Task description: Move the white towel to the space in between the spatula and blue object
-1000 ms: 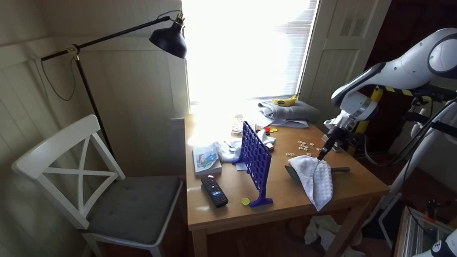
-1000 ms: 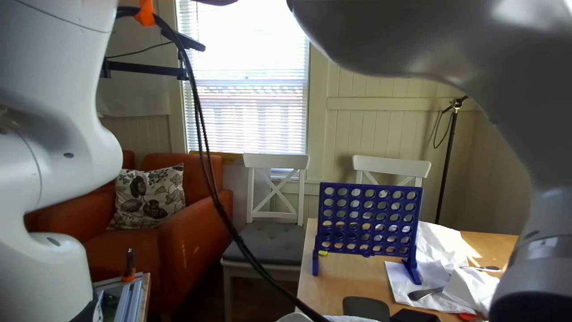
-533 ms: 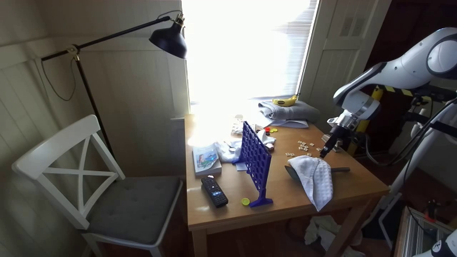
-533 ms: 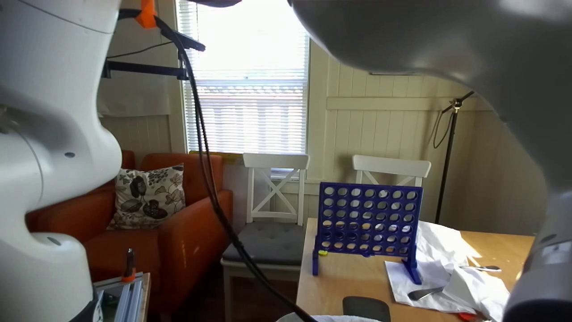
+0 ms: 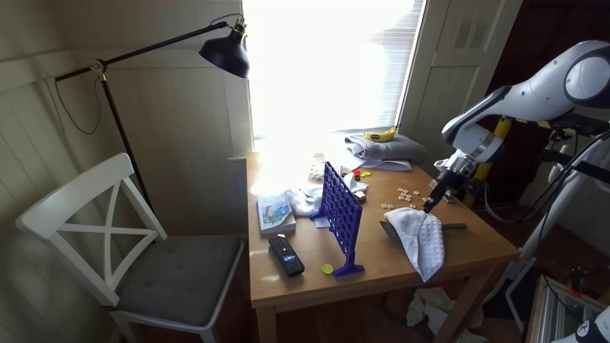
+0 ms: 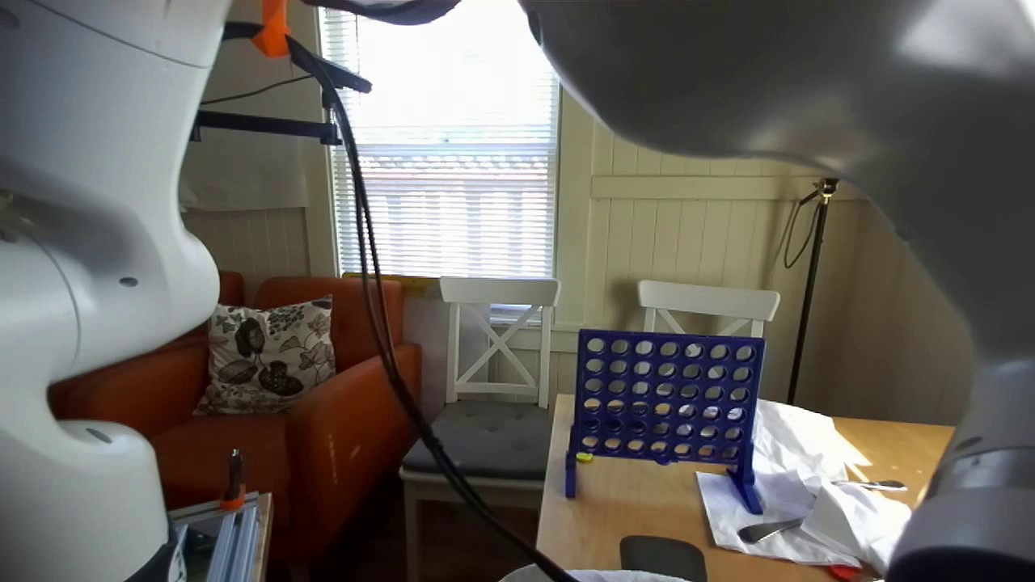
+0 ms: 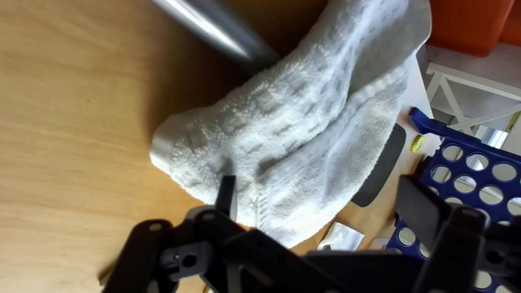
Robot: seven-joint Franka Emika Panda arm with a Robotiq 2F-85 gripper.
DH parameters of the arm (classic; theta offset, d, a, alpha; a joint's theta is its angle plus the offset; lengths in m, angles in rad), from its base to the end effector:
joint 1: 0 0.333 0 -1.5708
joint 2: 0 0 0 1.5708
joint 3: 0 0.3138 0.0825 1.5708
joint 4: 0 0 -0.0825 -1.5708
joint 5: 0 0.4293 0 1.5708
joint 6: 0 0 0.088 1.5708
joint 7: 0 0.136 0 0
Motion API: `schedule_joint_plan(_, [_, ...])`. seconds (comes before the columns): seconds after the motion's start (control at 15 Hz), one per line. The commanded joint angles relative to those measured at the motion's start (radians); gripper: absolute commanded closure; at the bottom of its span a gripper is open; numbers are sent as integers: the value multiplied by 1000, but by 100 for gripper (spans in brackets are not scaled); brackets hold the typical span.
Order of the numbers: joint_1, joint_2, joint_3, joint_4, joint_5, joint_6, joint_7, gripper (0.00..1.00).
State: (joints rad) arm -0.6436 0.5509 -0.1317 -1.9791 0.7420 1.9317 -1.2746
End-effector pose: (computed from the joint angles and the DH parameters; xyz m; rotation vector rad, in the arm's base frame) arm 0.4459 -0.3526 0.1039 -2.3960 -0.0196 -0.2003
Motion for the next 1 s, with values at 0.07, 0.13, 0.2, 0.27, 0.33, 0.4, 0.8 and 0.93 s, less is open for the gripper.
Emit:
schedule_joint_plan(0.07, [35, 20, -17, 4, 15, 13, 32, 0])
schedule_joint_plan(0.13, [37, 20, -17, 1, 15, 11, 34, 0])
schedule_joint_plan(0.2, [40, 21, -17, 1, 15, 10, 34, 0])
schedule_joint_plan(0.27, [42, 23, -17, 0, 17, 10, 34, 1])
schedule_joint_plan(0.33, [44, 24, -17, 1, 18, 9, 34, 14])
schedule_joint_plan(0.4, [46, 24, -18, 0, 18, 9, 34, 26])
schedule_joint_plan(0.8, [48, 20, -20, 2, 23, 7, 31, 64])
schedule_joint_plan(0.93, [47, 20, -22, 2, 24, 9, 31, 78])
